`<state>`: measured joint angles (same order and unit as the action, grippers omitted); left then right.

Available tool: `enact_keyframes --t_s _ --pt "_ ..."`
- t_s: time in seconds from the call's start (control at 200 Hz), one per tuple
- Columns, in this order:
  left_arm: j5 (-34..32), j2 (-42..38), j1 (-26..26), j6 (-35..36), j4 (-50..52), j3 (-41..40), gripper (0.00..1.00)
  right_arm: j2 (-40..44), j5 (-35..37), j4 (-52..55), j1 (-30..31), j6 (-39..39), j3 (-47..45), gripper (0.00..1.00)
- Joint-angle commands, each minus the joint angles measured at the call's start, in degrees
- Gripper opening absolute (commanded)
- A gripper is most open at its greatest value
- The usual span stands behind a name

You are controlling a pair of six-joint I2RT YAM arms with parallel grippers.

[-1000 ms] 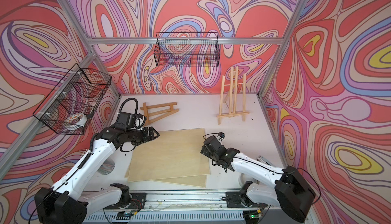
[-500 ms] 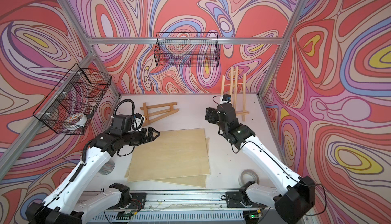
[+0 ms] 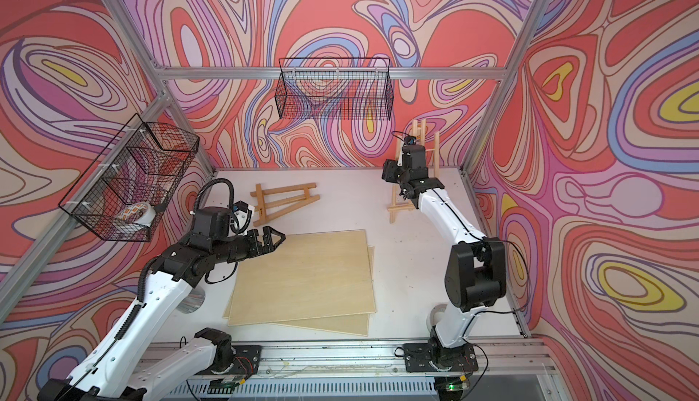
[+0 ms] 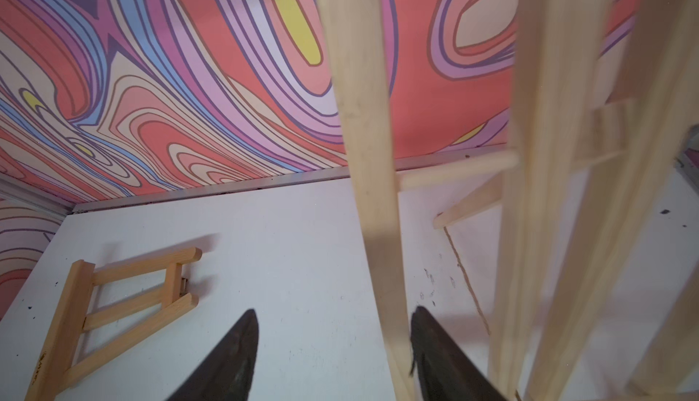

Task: Disassemble the easel
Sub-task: Pick up the easel from the corner of the board.

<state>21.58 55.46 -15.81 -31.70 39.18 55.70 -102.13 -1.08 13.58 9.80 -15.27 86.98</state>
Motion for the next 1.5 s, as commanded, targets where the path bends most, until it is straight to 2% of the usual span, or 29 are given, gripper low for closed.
enact_keyframes --t_s 0.0,0.17,0.346,0.536,0.706,0.946,1.092,1.267,1.492 --pt "-1.3 -1.1 -0.4 0.6 -0.2 -0.4 1.0 -3.3 -1.1 -1.3 -0.3 2.8 2.7 0.62" --pt "-1.1 -1.2 -0.4 0.6 -0.7 -0.5 1.0 -5.3 1.6 -3.5 -0.3 4.0 1.9 0.61" --pt "0.1 -0.9 -0.4 0.5 -1.2 -0.8 1.0 -6.8 1.8 -5.9 -0.3 5.0 1.0 0.55" --pt "0.8 -0.6 -0.5 0.6 -2.0 -1.1 1.0 -7.1 4.2 -10.1 -0.4 7.2 -2.2 0.37" --pt "0.7 -0.6 -0.4 0.7 -2.0 -1.3 1.0 -5.4 3.1 -14.2 -0.4 8.3 -5.7 0.28" --pt "0.1 -1.0 -0.4 0.9 -2.2 -1.4 1.0 1.1 0.5 -16.1 -0.4 7.7 -11.1 0.0" --pt "-0.2 -1.8 -0.4 1.1 -2.9 -1.9 0.96 9.2 -0.7 -16.8 -0.4 7.2 -16.6 0.0" --pt "0.4 -2.7 -0.5 0.9 -4.4 -2.6 0.94 19.1 -6.3 -18.5 -0.4 6.8 -22.9 0.0" --pt "1.9 -5.6 -0.9 -0.4 -9.4 -4.9 0.93 24.5 -21.0 -14.3 -0.4 6.4 -15.1 0.0"
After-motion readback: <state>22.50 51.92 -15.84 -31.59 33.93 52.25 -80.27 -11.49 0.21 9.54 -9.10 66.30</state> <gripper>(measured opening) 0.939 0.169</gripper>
